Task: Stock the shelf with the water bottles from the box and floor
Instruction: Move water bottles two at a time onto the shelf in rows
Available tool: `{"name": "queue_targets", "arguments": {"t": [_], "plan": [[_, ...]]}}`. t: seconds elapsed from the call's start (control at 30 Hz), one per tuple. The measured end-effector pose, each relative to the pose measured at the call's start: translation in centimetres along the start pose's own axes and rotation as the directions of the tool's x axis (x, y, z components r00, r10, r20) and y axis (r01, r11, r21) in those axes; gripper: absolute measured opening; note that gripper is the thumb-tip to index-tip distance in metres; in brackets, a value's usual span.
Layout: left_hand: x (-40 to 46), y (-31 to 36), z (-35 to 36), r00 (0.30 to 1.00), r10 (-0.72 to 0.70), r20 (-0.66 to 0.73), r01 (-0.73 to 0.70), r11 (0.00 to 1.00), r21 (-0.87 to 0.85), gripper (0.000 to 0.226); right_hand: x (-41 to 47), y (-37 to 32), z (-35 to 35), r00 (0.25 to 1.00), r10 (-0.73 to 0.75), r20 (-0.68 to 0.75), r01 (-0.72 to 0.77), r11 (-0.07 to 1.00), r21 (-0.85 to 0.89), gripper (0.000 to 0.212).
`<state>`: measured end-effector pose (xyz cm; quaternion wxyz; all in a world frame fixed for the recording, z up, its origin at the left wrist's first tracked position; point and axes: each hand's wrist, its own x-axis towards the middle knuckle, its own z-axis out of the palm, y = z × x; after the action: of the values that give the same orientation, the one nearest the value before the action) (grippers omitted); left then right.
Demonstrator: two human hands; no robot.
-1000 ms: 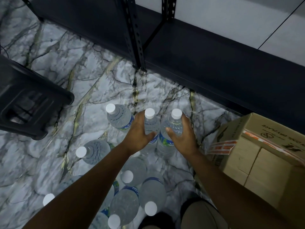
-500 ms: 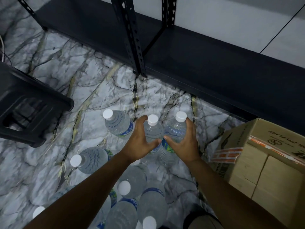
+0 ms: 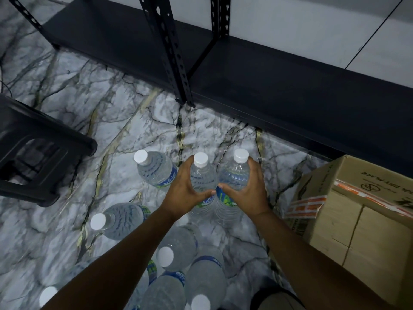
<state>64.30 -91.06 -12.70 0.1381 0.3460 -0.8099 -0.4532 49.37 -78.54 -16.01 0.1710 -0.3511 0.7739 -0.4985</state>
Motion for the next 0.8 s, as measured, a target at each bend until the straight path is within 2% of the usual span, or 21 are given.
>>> {"name": "queue_targets", "arguments": {"t": [0.13,0.3,0.53,0.8], "plan": [[0.0,0.3,0.0,1.0,0.006,-0.02,-0.005,1.0,0.031,0.091,-0.1,-0.3,0.3,1.0,0.003,-0.022,-0.002,1.0,0.006,0.088],[0.1,0.7,0.4,0.999,0.005,-0.049,-0.005,1.0,-0.009,0.082,-0.4,-0.8,0.5,0.998,0.041,-0.047,-0.039,0.998,0.051,0.082],[0.7,0.6,0.1,0.999,-0.026,0.021,0.026,1.0,-0.008,0.083,-0.1,-0.9,0.2,0.996,0.059,-0.065,-0.055,0.997,0.056,0.077],[0.8,2.4,-0.1,0.995,-0.077,-0.068,0.08,0.995,0.054,0.082,-0.1,-2.3,-0.5,0.993,0.114,-0.041,-0.112,0.993,0.038,0.074]]}}
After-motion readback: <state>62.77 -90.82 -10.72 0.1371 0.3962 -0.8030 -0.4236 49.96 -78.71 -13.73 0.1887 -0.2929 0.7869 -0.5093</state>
